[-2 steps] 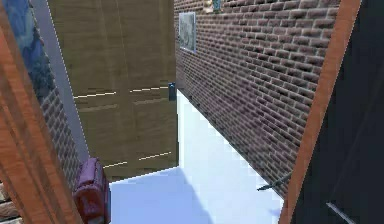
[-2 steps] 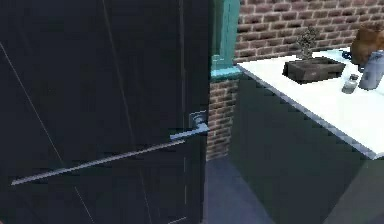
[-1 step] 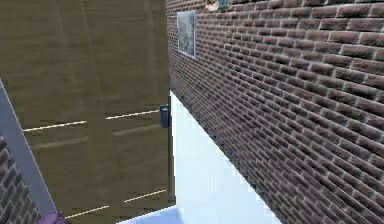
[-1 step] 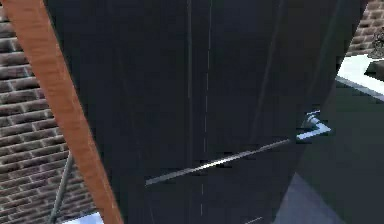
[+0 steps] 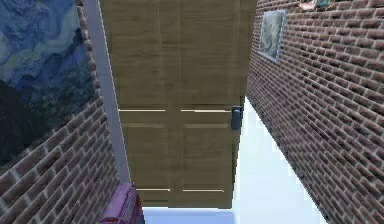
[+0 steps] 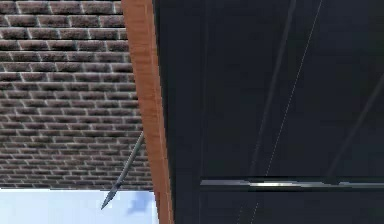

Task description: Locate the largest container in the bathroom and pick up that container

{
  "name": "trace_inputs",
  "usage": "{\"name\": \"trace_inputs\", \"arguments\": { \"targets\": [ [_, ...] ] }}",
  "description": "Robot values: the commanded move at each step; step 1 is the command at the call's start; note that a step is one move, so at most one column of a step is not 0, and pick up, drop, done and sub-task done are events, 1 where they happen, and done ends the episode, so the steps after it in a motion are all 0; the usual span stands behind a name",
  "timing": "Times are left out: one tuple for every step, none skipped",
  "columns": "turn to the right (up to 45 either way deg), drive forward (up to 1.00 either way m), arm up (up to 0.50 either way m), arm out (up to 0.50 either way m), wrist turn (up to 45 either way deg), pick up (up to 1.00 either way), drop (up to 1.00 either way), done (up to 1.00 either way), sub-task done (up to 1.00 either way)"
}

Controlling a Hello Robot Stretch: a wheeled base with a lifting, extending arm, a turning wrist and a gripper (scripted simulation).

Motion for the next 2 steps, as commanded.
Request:
{"name": "trace_inputs", "arguments": {
  "targets": [
    [0.0, 0.30, 0.00, 0.00, 0.0, 0.00, 0.00, 0.00, 0.00],
    [39.0, 0.00, 0.00, 0.00, 0.0, 0.00, 0.00, 0.00, 0.00]
  ]
}}
